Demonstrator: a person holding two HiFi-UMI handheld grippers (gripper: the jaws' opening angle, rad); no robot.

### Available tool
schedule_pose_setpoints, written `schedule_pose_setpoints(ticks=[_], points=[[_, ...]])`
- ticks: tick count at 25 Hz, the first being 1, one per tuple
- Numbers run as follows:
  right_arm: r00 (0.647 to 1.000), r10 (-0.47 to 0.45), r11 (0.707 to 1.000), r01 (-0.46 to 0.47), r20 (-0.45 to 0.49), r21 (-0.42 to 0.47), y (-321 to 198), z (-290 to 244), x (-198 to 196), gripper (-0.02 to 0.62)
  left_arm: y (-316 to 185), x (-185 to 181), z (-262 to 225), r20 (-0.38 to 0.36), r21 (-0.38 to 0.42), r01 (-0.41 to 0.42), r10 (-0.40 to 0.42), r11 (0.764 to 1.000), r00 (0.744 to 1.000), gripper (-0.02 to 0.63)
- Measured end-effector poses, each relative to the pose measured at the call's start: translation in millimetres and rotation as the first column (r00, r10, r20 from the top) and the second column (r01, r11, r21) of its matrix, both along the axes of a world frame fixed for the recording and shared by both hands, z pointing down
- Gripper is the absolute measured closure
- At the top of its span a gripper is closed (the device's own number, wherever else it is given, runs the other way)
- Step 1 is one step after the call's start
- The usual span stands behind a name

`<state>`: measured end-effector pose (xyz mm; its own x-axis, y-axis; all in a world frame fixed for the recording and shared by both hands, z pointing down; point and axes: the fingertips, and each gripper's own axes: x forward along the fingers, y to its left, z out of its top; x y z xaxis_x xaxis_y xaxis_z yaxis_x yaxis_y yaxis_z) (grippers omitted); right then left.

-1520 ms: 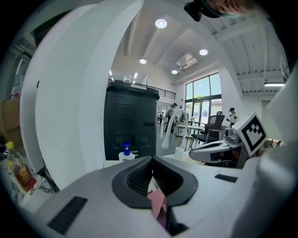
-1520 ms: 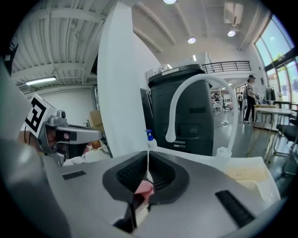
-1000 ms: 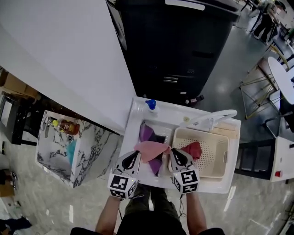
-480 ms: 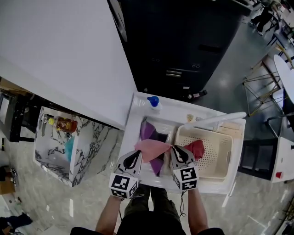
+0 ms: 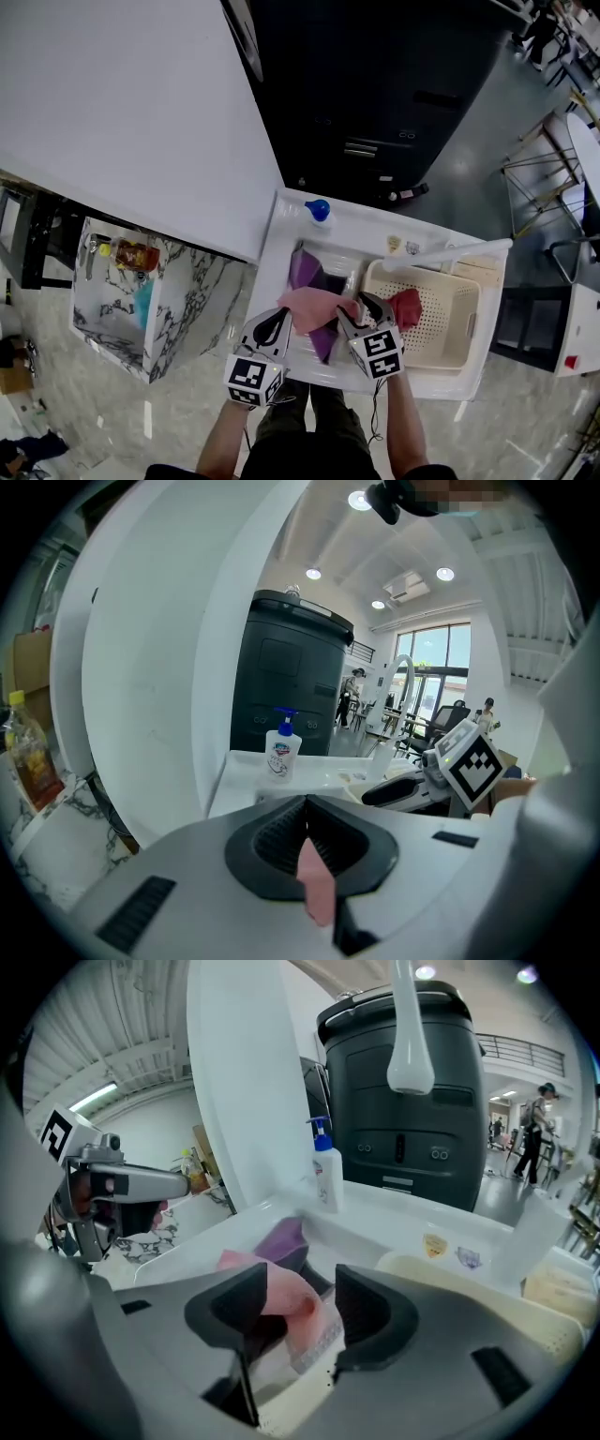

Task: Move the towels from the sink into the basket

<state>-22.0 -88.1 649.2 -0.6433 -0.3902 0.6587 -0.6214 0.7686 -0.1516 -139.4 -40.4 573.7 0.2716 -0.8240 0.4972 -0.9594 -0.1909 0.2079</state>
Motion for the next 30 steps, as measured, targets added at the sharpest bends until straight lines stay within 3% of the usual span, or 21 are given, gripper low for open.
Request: schedule_pose_setpoints(ticks=[8, 10, 14, 17, 22, 30], points=[[0.999, -0.02, 0.995, 0.017, -0.031, -0.096, 4.1, 20.7, -0.3, 0.367, -5.8, -4.6, 5.4, -0.002, -0.012, 0.003, -0.003, 1.0, 1.0, 0.598], [0.999, -0.028, 0.995, 0.024, -0.038, -0.101, 5.9, 22.3, -0.5, 0.406, -6.5, -4.5, 6.1, -0.003, -0.012, 0.002, -0.002, 1.0, 1.0, 0.598], [0.997, -0.033, 0.996, 0.027, -0.063, -0.085, 7.6, 23.9, 0.1, 0.505, -6.3, -5.0, 6.3, -0.002, -0.011, -0.002, 0.002, 1.0, 1.0, 0.598], [0.997, -0.025, 0.997, 0.02, -0.069, -0.072, 7.7, 22.4, 2.1, 0.542, -5.2, -4.8, 4.5, -0.003, -0.008, -0.004, 0.004, 1.0, 1.0, 0.598], [0.998, -0.027, 0.998, 0.023, -0.059, -0.063, 11.8, 14.2, -1.2, 0.552, -3.5, -5.0, 0.0, 0.002, 0.002, -0.012, 0.012, 1.0, 1.0, 0.598], [1.0, 0.008, 1.0, -0.008, -0.004, 0.024, 10.3, -25.8, -6.2, 0.555, -1.5, -8.7, -20.5, 0.009, 0.045, -0.024, 0.024, 0.999, 1.0, 0.598]])
